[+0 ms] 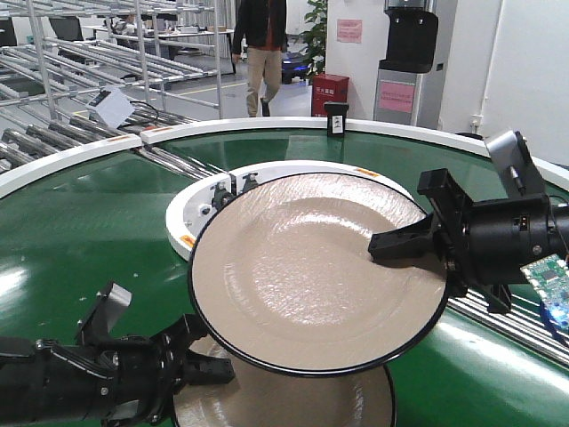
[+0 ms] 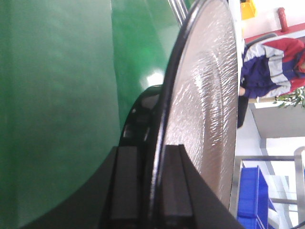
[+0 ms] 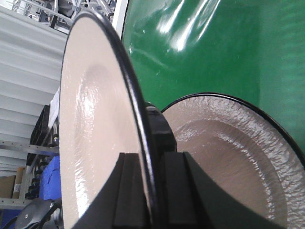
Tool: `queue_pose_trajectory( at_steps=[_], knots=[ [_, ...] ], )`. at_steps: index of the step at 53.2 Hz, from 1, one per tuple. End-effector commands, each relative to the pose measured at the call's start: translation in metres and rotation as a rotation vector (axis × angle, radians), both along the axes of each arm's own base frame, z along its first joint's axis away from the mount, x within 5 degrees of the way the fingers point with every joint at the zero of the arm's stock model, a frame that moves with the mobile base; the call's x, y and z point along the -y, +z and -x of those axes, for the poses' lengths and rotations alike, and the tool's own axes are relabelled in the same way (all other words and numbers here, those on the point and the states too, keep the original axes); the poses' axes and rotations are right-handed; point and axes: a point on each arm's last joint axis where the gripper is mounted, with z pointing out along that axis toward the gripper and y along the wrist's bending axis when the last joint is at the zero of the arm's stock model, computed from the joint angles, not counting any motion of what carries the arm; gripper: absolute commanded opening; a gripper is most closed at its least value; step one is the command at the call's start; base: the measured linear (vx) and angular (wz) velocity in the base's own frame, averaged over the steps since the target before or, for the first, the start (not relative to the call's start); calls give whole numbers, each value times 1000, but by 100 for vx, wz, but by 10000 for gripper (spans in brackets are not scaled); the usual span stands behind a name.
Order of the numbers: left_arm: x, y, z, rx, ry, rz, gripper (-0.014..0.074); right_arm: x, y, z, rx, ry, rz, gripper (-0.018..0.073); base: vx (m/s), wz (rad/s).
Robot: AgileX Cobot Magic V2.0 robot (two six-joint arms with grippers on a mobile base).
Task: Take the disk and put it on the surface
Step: 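Hold the plate with both grippers while the base drives to the table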
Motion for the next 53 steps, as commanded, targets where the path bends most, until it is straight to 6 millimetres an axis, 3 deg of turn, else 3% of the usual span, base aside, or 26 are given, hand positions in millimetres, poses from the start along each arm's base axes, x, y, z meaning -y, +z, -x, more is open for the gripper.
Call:
queue_pose_trajectory(
  at_steps=[1, 53],
  knots=[
    [3, 30, 4, 39, 6, 124, -1, 0, 33, 8, 84, -37, -122, -8, -22, -4],
    [3, 30, 4, 38, 6, 124, 0, -1, 32, 8, 79, -27, -121, -8, -24, -12]
  ],
)
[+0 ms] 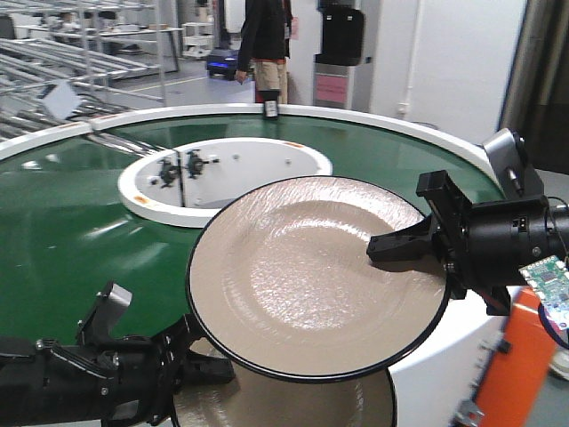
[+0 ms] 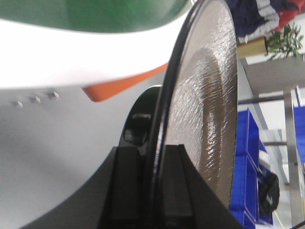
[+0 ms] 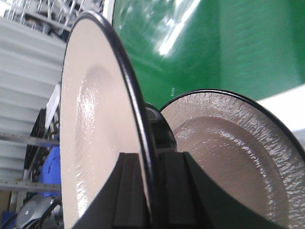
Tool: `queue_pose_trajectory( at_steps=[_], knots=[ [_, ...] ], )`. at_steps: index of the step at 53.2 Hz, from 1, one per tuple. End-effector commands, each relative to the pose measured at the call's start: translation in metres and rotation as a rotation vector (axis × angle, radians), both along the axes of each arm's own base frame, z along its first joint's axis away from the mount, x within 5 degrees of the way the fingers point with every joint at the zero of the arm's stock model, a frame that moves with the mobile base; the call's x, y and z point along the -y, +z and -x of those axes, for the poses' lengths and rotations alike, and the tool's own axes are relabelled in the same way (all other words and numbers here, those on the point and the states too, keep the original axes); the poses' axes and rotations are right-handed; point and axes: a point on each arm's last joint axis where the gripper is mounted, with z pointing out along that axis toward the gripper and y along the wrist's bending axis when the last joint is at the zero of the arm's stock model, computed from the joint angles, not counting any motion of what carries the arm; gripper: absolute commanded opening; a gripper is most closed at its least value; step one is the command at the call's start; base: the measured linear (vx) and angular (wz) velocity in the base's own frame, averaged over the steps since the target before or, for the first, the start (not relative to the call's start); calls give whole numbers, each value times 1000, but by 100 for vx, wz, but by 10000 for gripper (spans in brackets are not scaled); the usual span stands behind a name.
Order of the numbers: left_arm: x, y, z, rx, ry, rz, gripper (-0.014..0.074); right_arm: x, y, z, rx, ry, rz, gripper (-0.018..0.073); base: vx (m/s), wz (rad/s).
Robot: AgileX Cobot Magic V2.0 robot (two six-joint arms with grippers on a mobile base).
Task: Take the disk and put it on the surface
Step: 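Hold the plate with both grippers while the base drives to the table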
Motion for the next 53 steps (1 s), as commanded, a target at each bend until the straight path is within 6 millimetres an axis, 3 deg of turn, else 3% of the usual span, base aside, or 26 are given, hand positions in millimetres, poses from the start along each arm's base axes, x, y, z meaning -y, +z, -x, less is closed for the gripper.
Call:
queue_pose_trajectory(
  at_steps=[1, 53],
  knots=[
    [3, 30, 4, 38, 6, 124, -1, 0, 33, 8, 84, -37, -121, -8, -20, -43],
    [3, 30, 4, 39, 7, 123, 0, 0, 33, 8, 82, -31, -122, -8, -9, -65]
  ],
)
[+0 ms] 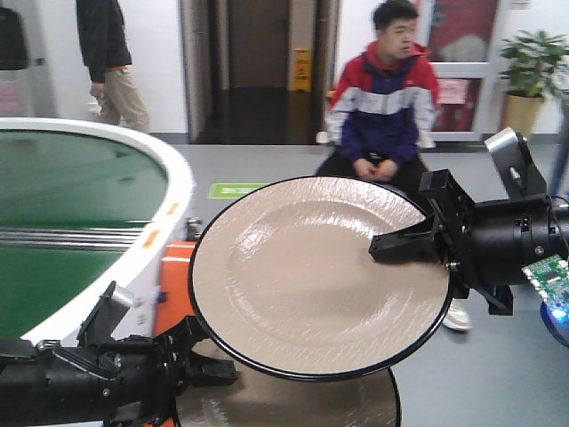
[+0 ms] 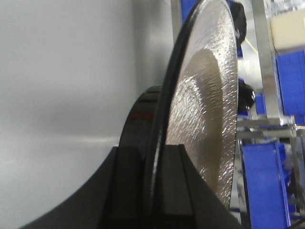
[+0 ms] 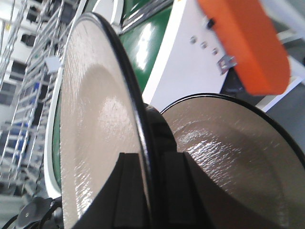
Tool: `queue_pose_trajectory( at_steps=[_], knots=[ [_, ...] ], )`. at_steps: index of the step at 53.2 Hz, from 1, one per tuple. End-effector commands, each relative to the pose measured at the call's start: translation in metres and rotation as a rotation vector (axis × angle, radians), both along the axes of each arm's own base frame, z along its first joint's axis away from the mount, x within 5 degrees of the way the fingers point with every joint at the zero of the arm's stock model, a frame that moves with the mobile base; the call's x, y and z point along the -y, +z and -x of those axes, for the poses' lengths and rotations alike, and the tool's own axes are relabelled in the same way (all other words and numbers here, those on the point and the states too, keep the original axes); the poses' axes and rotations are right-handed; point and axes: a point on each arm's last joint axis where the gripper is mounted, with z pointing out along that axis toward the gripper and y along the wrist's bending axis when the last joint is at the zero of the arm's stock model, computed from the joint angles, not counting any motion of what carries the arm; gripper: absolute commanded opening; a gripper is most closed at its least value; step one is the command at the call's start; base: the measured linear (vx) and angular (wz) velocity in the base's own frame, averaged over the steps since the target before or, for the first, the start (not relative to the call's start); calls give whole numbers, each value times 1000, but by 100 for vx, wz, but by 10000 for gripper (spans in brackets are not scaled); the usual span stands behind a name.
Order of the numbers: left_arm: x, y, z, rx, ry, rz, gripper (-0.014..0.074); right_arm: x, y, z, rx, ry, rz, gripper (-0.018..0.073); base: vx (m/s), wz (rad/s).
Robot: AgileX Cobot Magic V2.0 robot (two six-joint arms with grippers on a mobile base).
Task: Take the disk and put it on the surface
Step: 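Hold the plate with both grippers while the base drives to the table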
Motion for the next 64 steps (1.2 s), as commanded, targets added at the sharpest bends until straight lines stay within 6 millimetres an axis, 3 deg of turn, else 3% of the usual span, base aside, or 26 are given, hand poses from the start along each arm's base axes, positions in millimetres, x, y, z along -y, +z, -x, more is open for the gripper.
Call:
queue_pose_trajectory(
  at_steps=[1, 30, 64],
  knots=[
    [3, 30, 4, 39, 10, 122, 0, -1, 33, 9, 83, -30, -123, -8, 9, -58],
    [3, 30, 4, 39, 10, 122, 1, 0, 33, 9, 83, -30, -123, -8, 19, -43],
    [3, 30, 4, 39, 9, 122, 1, 0, 33, 9, 83, -30, -123, -8, 33, -17]
  ],
)
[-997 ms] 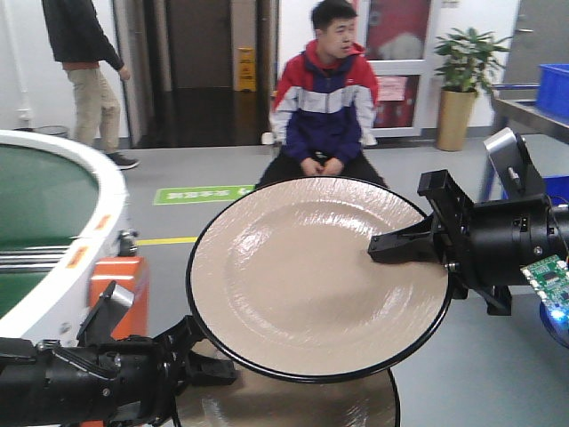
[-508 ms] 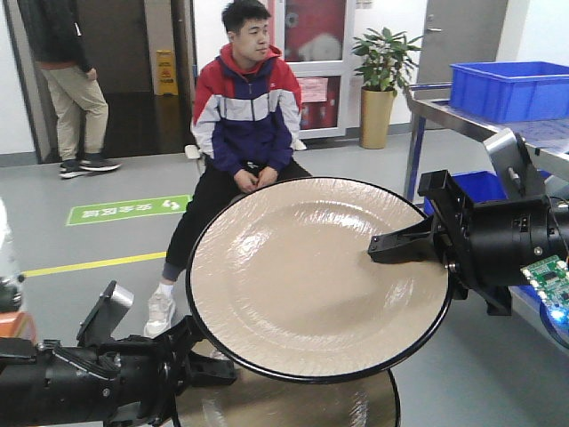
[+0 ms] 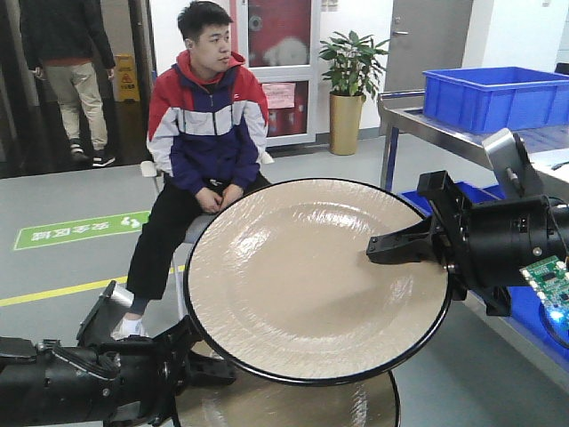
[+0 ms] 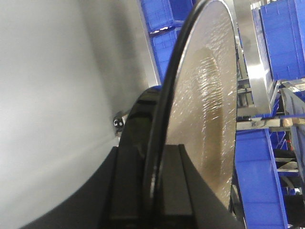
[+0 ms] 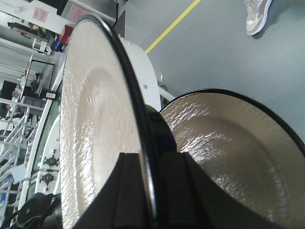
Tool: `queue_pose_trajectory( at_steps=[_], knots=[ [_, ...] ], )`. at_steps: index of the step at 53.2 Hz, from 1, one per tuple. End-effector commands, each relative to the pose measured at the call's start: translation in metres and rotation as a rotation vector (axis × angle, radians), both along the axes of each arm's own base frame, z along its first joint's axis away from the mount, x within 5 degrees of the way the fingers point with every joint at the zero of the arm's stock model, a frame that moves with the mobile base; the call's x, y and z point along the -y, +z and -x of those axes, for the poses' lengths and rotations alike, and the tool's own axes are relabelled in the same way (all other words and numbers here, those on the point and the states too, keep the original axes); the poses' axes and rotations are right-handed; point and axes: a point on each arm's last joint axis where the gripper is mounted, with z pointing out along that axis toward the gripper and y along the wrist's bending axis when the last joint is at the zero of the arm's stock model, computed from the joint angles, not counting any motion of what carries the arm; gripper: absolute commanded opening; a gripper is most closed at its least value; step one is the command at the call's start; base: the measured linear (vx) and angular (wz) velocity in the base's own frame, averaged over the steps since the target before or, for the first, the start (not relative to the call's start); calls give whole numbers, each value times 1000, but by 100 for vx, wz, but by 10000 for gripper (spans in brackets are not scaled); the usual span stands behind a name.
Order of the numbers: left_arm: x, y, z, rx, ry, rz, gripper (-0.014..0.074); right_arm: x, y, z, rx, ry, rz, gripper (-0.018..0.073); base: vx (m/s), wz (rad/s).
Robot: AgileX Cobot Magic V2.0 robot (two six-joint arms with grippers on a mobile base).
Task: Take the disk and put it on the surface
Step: 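Hold the plate with both grippers while the base drives to the table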
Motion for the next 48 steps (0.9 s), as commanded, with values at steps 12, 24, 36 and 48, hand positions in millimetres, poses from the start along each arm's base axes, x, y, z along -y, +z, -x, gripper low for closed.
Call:
queue_pose_trajectory(
  at_steps=[12, 24, 36, 48],
  knots=[
    [3, 30, 4, 39, 9, 122, 1, 0, 33, 8, 86, -38, -123, -8, 41, -15],
    [3, 30, 4, 39, 9, 122, 1, 0, 33, 8, 86, -38, -123, -8, 42, -17],
    [3, 30, 4, 39, 9, 122, 1, 0, 33, 8, 86, -38, -123, -8, 44, -10],
    [3, 30, 4, 39, 9, 122, 1, 0, 33, 8, 86, -38, -123, -8, 43, -5]
  ],
)
